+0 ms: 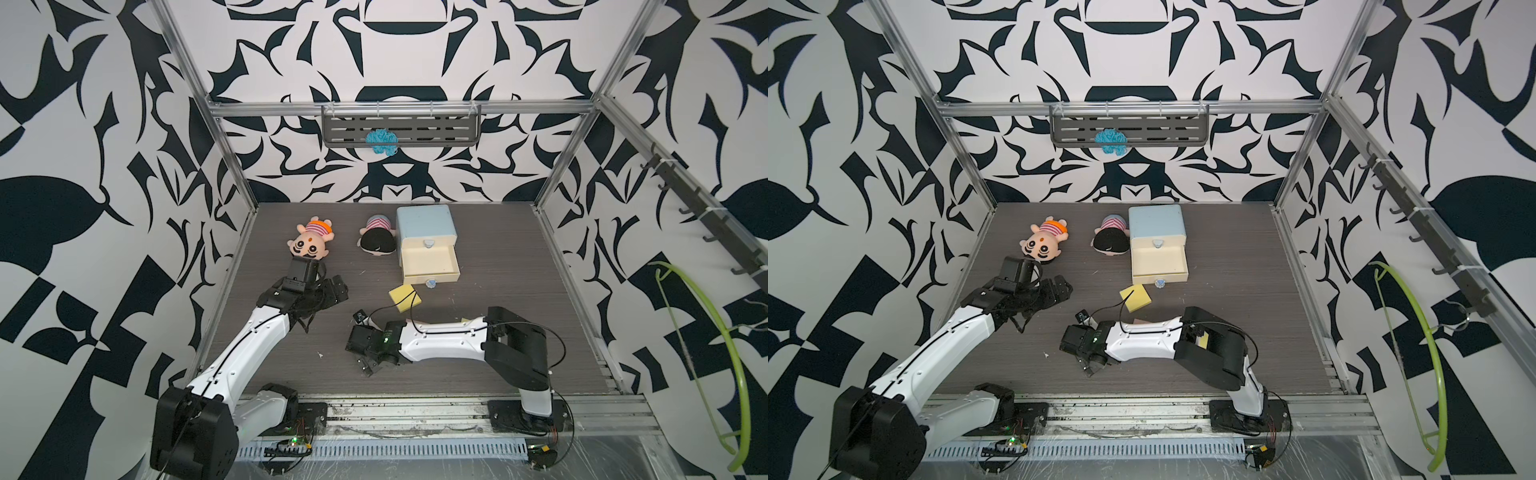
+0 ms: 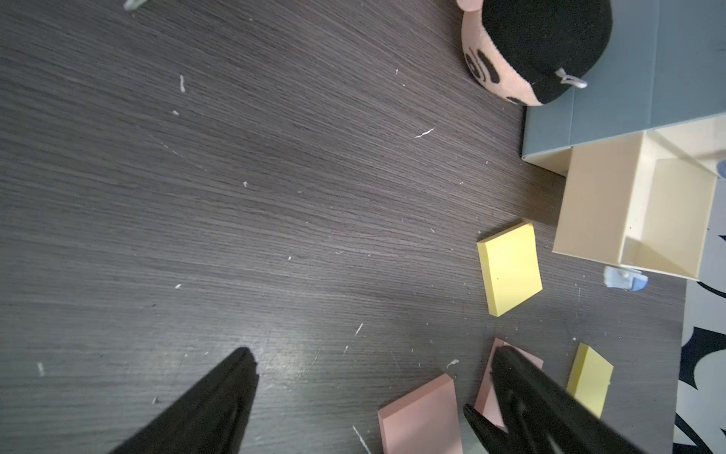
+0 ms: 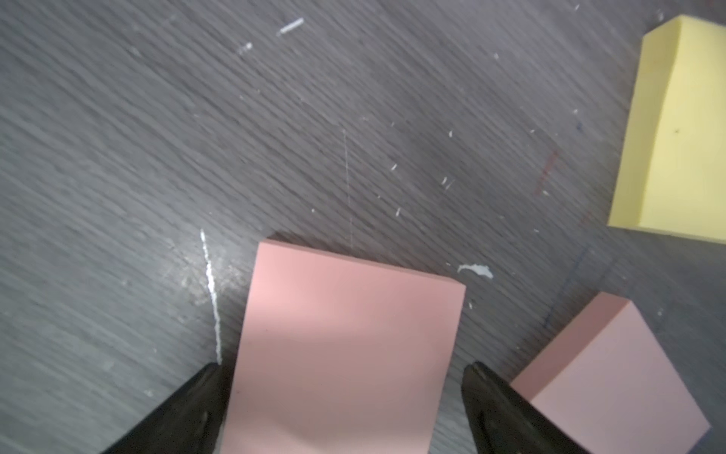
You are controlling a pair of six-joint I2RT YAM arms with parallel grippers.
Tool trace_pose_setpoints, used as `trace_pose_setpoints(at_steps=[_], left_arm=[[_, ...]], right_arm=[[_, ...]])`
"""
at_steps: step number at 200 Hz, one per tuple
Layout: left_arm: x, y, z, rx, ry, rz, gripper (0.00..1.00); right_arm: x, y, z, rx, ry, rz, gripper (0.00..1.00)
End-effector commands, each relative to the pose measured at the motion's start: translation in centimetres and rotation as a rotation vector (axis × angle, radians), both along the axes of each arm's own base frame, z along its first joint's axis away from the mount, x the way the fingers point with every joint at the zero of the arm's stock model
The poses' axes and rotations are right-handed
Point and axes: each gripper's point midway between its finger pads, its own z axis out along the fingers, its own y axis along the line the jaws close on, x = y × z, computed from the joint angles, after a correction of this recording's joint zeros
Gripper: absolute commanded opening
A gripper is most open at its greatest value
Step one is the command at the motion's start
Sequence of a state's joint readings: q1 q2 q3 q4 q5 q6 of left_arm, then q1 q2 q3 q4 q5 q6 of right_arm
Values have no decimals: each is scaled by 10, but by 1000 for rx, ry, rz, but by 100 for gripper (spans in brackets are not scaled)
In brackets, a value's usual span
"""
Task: Please put the sticky notes in the drawer by color
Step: Pick up the sticky notes from the center of the board.
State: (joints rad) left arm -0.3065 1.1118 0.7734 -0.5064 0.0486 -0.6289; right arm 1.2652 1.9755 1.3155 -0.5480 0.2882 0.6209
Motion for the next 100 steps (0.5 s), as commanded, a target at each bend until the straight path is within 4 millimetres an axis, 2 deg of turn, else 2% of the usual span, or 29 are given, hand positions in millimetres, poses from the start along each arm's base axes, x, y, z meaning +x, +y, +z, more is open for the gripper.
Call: trace_pose_setpoints(at_steps=[1, 41, 100], left_arm=[[-8, 4, -6, 6, 19, 4, 99], [-9, 5, -8, 5, 18, 14, 99], [-9, 6, -9, 9, 14, 19, 99]], right_arm=[[-4, -11, -10, -25, 48, -31, 97], [-7, -16, -25, -15, 96, -47, 90], [-5, -25, -33, -42, 86, -65, 77]])
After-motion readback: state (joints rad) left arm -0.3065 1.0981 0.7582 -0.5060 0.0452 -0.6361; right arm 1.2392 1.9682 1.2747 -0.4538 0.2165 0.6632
